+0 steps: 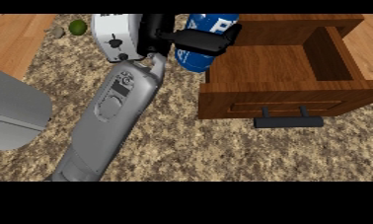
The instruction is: Pick up the can, place it into the drawer and close the drawer
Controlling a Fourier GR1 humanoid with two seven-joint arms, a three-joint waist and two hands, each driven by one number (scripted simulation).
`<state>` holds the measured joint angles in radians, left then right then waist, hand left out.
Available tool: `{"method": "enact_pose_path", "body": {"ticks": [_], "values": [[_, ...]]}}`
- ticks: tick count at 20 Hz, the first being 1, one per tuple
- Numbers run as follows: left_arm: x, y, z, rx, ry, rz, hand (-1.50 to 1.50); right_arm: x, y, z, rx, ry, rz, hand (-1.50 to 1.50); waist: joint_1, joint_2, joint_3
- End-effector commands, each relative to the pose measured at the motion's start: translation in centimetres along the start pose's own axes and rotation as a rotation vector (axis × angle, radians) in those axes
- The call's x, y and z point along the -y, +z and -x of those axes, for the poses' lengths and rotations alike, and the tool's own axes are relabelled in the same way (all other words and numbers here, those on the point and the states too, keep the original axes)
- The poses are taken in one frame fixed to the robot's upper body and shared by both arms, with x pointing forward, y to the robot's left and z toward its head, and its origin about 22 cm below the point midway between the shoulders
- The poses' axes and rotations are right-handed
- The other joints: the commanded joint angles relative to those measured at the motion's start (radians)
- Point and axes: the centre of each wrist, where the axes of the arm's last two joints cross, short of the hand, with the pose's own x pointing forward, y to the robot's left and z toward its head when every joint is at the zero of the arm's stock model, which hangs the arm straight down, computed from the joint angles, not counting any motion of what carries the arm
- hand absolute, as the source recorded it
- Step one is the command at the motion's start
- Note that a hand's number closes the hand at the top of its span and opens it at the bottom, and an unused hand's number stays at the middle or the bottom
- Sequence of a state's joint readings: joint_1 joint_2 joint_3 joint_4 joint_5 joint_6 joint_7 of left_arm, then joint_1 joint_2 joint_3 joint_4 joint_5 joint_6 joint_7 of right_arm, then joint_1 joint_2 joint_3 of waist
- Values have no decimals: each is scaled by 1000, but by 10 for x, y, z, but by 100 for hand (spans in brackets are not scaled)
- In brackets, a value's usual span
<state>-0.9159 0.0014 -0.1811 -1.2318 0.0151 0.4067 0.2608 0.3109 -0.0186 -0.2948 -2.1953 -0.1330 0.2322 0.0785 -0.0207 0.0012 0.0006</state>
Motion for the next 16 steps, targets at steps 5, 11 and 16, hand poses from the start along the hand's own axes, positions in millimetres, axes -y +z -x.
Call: {"method": "enact_pose_path", "body": {"ticks": [5, 11, 16], "values": [[48, -27, -40, -18, -32, 8, 150, -10, -20, -7, -11, -4, 9, -150, -1, 2, 0], [56, -52, -44, -36, -58, 3, 150, -2, 4, 7, 1, 4, -12, -150, -17, 4, 1], [68, -61, -48, -52, -82, 13, 150, -11, -23, 14, -10, 13, -29, -150, -23, 10, 1]]}}
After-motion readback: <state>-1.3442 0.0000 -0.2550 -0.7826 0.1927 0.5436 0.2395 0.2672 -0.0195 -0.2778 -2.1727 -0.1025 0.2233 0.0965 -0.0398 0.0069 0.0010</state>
